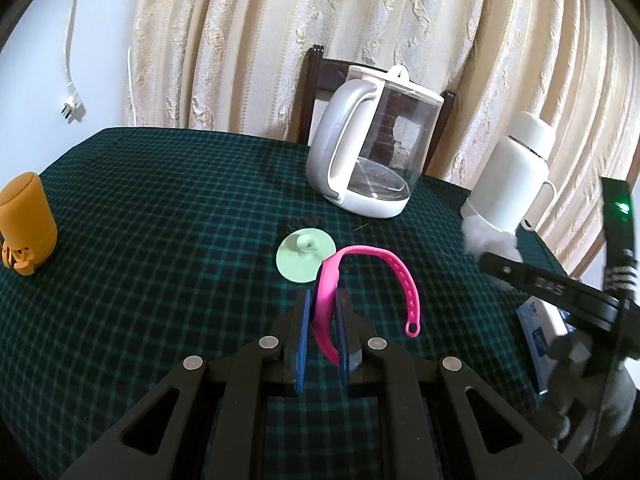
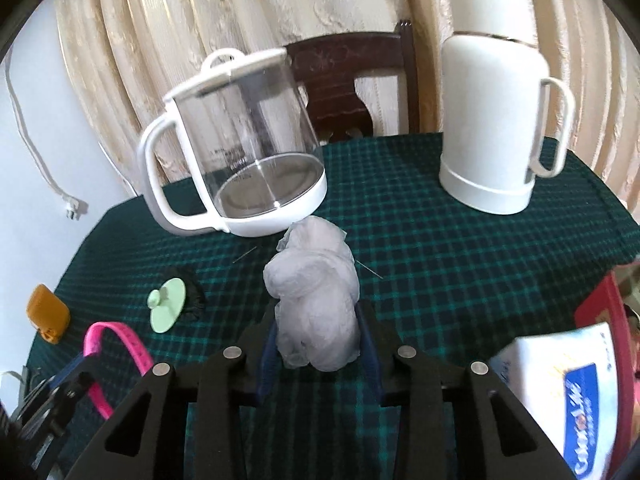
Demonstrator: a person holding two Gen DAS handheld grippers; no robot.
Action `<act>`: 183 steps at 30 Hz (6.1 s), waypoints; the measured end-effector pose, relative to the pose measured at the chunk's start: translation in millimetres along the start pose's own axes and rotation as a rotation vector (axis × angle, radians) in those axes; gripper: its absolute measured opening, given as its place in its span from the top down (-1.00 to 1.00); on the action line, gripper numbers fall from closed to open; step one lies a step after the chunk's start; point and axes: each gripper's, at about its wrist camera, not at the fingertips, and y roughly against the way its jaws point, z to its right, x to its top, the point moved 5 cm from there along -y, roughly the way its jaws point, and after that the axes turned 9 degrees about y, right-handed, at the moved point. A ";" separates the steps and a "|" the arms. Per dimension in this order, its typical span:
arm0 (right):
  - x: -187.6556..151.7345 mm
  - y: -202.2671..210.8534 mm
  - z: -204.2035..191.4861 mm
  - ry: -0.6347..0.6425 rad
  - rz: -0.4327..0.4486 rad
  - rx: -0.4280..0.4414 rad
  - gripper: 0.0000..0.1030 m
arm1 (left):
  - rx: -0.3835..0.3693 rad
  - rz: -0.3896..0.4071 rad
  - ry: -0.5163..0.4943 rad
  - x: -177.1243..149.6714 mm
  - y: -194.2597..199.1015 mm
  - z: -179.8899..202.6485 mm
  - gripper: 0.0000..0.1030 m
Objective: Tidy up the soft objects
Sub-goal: 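Carry the cotton puff into the tin box and release it while the left tool holds the band, then lower the pink silicone band into the tin box and open the left tool, then move the left tool to the mint green suction cup and grasp it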
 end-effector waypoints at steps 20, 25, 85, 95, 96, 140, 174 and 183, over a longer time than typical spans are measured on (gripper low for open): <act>-49.8 86.4 49.3 -0.091 0.101 -0.079 0.25 | -0.002 0.016 -0.035 0.7 9.3 15.6 0.77; -63.3 109.9 73.6 -0.120 0.131 -0.132 0.25 | -0.021 0.021 -0.056 -1.6 18.9 31.3 0.77; -142.8 223.1 268.6 -0.445 0.269 -0.443 -0.37 | -0.681 -0.367 -0.452 -133.2 20.0 372.5 0.70; -143.1 224.6 268.1 -0.441 0.274 -0.455 -0.37 | -0.672 -0.467 -0.415 -151.9 -0.4 367.2 0.01; -143.1 224.7 268.0 -0.441 0.274 -0.454 -0.37 | -0.676 -0.460 -0.415 -150.9 0.9 366.5 -0.12; -63.7 138.9 83.7 -0.113 0.210 -0.110 -0.46 | -0.141 -0.072 -0.234 -12.4 -23.7 139.9 -0.43; -57.8 55.6 -4.5 0.064 0.010 -0.008 -0.46 | 0.028 -0.102 -0.073 29.4 -113.6 0.3 0.67; -60.0 50.6 -1.5 0.033 -0.020 0.006 -0.46 | -0.013 -0.073 -0.046 37.7 -87.5 2.3 0.69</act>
